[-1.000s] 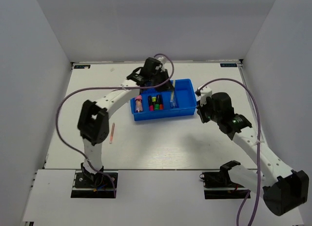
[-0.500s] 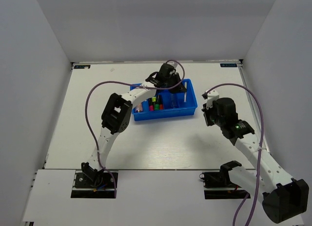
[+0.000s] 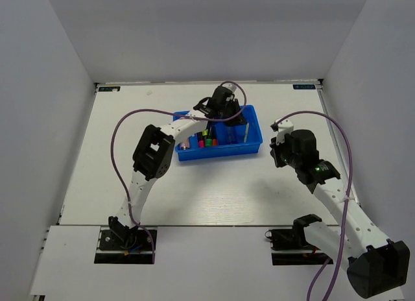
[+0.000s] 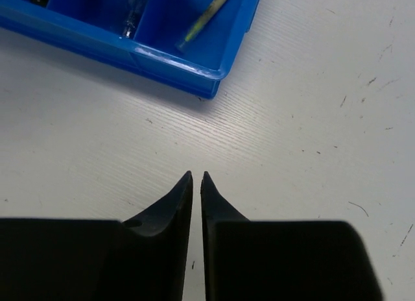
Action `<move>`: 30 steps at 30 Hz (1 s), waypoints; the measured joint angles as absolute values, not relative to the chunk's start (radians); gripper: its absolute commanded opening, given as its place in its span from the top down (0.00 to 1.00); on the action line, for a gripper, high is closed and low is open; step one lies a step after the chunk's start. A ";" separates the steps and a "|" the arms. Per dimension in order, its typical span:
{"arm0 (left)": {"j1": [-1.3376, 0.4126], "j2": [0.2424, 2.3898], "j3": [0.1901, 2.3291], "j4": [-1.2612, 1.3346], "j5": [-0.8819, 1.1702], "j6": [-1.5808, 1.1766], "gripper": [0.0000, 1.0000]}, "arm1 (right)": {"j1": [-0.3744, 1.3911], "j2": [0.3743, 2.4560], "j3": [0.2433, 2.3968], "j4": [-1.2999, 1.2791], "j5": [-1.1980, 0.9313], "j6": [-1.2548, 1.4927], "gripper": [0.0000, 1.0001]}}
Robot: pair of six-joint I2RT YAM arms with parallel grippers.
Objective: Sort the stationery into containers
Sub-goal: Place the pen in the storage box, then pick up the pen from the center of the board.
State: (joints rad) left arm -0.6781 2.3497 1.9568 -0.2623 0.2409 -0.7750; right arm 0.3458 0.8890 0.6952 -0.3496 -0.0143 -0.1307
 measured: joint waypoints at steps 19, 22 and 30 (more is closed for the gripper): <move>-0.547 1.088 0.966 -0.785 -0.255 -0.496 0.53 | 0.332 1.056 0.771 -0.476 -0.233 -0.157 1.00; -0.502 1.143 0.871 -0.861 -0.267 -0.472 0.62 | 0.332 1.060 0.776 -0.478 -0.250 -0.150 1.00; -0.367 1.266 0.833 -0.842 -0.236 -0.415 0.56 | 0.331 1.065 0.776 -0.489 -0.258 -0.138 1.00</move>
